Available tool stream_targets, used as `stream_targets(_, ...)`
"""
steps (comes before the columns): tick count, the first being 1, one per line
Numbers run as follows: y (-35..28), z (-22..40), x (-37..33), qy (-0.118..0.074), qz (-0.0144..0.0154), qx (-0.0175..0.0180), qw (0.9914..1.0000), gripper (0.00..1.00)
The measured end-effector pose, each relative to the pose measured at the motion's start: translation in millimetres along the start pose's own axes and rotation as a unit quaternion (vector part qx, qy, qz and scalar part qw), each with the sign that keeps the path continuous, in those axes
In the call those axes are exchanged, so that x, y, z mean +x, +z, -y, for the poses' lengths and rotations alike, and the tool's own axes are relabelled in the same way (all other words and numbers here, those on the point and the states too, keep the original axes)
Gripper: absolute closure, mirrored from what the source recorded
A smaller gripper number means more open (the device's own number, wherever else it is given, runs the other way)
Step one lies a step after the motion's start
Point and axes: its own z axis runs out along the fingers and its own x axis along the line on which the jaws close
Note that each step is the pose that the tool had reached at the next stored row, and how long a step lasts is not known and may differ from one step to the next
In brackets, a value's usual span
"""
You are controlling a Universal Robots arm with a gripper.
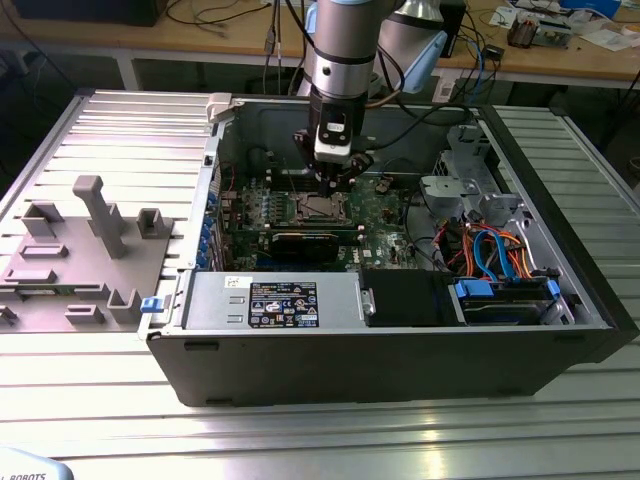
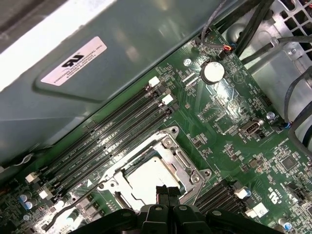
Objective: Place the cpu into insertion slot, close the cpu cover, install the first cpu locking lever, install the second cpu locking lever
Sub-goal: 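Install the first cpu locking lever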
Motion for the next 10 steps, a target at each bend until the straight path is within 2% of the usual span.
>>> stream_targets(10,0.0,0.0,0.0,-0.011,0.0005,-0.0001,0.99993,0.89)
